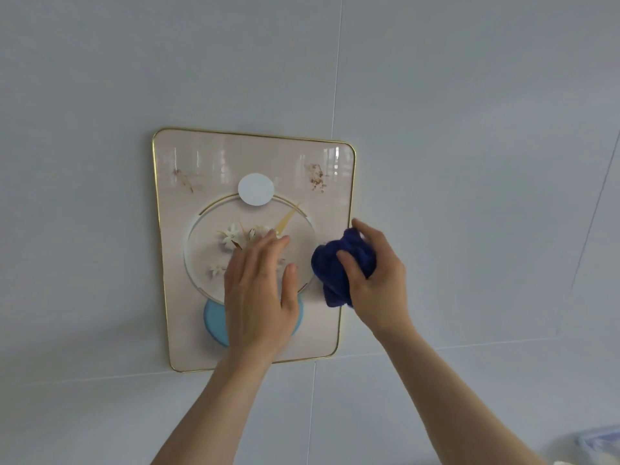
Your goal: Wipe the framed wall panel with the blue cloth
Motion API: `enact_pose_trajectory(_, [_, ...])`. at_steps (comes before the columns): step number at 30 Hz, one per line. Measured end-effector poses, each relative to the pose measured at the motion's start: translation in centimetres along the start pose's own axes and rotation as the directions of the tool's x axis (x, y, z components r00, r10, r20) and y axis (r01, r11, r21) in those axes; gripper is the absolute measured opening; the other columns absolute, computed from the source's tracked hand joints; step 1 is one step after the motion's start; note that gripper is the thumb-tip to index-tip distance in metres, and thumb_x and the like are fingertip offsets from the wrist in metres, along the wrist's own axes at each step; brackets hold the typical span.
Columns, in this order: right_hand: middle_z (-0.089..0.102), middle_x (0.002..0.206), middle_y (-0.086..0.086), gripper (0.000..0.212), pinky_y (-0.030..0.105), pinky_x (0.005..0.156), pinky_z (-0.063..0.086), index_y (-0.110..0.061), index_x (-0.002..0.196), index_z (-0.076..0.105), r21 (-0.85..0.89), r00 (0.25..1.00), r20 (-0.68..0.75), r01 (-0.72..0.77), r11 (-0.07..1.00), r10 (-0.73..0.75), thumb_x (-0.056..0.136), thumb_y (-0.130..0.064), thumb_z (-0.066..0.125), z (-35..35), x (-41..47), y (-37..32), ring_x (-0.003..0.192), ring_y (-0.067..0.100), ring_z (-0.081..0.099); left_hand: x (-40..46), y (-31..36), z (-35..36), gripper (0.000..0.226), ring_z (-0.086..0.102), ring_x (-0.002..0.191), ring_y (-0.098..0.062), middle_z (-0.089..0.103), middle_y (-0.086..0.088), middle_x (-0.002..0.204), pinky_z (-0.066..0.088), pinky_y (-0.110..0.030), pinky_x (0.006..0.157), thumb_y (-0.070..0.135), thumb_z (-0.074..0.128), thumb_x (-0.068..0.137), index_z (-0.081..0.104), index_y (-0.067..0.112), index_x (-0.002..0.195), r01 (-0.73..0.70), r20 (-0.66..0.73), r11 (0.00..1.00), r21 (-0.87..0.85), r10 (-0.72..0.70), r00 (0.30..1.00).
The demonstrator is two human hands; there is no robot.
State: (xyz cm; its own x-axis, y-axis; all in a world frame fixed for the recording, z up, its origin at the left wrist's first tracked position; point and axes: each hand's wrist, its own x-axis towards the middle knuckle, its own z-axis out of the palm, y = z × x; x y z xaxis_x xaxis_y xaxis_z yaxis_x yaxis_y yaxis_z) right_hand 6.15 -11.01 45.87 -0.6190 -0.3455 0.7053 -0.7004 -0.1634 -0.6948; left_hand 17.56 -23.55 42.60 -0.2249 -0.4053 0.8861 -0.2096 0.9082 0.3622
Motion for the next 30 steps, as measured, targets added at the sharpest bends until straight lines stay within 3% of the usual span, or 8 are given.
enact_pose_trajectory(4, [0.073, 0.112, -0.012, 0.047, 0.035, 0.091, 0.054, -0.028, 0.128, 0.059, -0.232, 0.956, -0.098, 0.247, 0.941, -0.275, 0.088, -0.008, 0.076, 1.9, 3.3, 0.8, 0.100, -0.002, 0.062, 2.3, -1.9, 1.5, 0.051, 0.025, 0.157, -0.026, 0.037, -0.006, 0.165, 0.012, -0.050, 0.130, 0.033, 0.041, 0.103, 0.044, 0.017, 0.152, -0.143, 0.061, 0.948, 0.286, 0.130, 0.990])
enact_pose_trajectory(6, [0.076, 0.119, -0.004, 0.044, 0.039, 0.099, 0.045, -0.023, 0.122, 0.067, -0.371, 0.875, -0.146, 0.384, 0.845, -0.462, 0.084, -0.002, 0.076, 2.8, 4.5, 2.1, 0.110, -0.002, 0.060, 2.8, -3.1, 2.3, 0.057, 0.017, 0.159, -0.026, 0.027, -0.007, 0.170, 0.011, -0.051, 0.130, 0.036, 0.034, 0.105, 0.034, 0.016, 0.158, -0.169, 0.087, 0.926, 0.339, 0.148, 0.985])
enact_pose_trajectory(8, [0.069, 0.140, 0.006, 0.048, 0.040, 0.109, 0.041, -0.015, 0.128, 0.069, -0.446, 0.826, -0.120, 0.451, 0.773, -0.551, 0.083, 0.002, 0.071, 3.8, 5.4, 3.7, 0.134, 0.020, 0.059, 2.8, -4.2, 3.0, 0.059, 0.011, 0.160, -0.026, 0.020, -0.007, 0.172, 0.011, -0.052, 0.130, 0.038, 0.027, 0.106, 0.027, 0.014, 0.160, -0.195, 0.095, 0.913, 0.358, 0.173, 0.980])
enact_pose_trajectory(11, [0.049, 0.159, 0.016, 0.059, 0.044, 0.121, 0.039, -0.007, 0.142, 0.060, -0.488, 0.808, -0.009, 0.510, 0.708, -0.589, 0.086, 0.008, 0.068, 5.3, 5.3, 5.5, 0.153, 0.033, 0.040, 2.7, -5.4, 3.9, 0.060, 0.009, 0.161, -0.027, 0.017, -0.005, 0.172, 0.008, -0.051, 0.131, 0.040, 0.019, 0.107, 0.024, 0.014, 0.161, -0.235, 0.068, 0.899, 0.369, 0.226, 0.972])
enact_pose_trajectory(14, [0.040, 0.162, 0.023, 0.047, 0.054, 0.125, 0.035, 0.000, 0.147, 0.052, -0.445, 0.766, 0.006, 0.578, 0.684, -0.643, 0.105, -0.020, 0.053, 6.5, 4.9, 6.4, 0.156, 0.038, 0.034, 2.8, -6.1, 4.7, 0.061, 0.010, 0.160, -0.026, 0.016, -0.004, 0.172, 0.005, -0.047, 0.131, 0.041, 0.020, 0.106, 0.024, 0.014, 0.162, -0.254, 0.024, 0.891, 0.376, 0.265, 0.964])
enact_pose_trajectory(17, [0.038, 0.162, 0.027, 0.058, 0.060, 0.125, 0.033, 0.004, 0.147, 0.051, -0.469, 0.747, 0.014, 0.592, 0.655, -0.665, 0.108, -0.039, 0.045, 7.0, 5.1, 7.2, 0.156, 0.042, 0.032, 2.9, -6.4, 5.5, 0.062, 0.013, 0.160, -0.026, 0.017, -0.003, 0.171, 0.005, -0.045, 0.131, 0.042, 0.021, 0.106, 0.024, 0.015, 0.161, -0.238, -0.033, 0.884, 0.402, 0.273, 0.961])
enact_pose_trajectory(25, [0.051, 0.153, 0.022, 0.033, 0.060, 0.120, 0.042, 0.001, 0.136, 0.064, -0.516, 0.690, -0.004, 0.618, 0.593, -0.723, 0.107, -0.007, 0.051, 7.8, 2.9, 10.6, 0.148, 0.042, 0.045, 2.9, -6.6, 6.4, 0.062, 0.014, 0.160, -0.025, 0.017, -0.002, 0.170, 0.005, -0.044, 0.131, 0.041, 0.021, 0.105, 0.025, 0.015, 0.161, -0.233, -0.100, 0.876, 0.423, 0.300, 0.949])
enact_pose_trajectory(30, [0.052, 0.154, 0.020, 0.047, 0.062, 0.118, 0.044, -0.003, 0.140, 0.060, -0.512, 0.727, 0.132, 0.632, 0.582, -0.674, 0.098, 0.014, 0.047, 7.0, -1.9, 14.6, 0.152, 0.038, 0.042, 2.9, -6.6, 6.2, 0.061, 0.016, 0.159, -0.027, 0.020, -0.004, 0.170, 0.007, -0.044, 0.131, 0.039, 0.025, 0.105, 0.026, 0.015, 0.161, -0.240, -0.106, 0.878, 0.414, 0.309, 0.945])
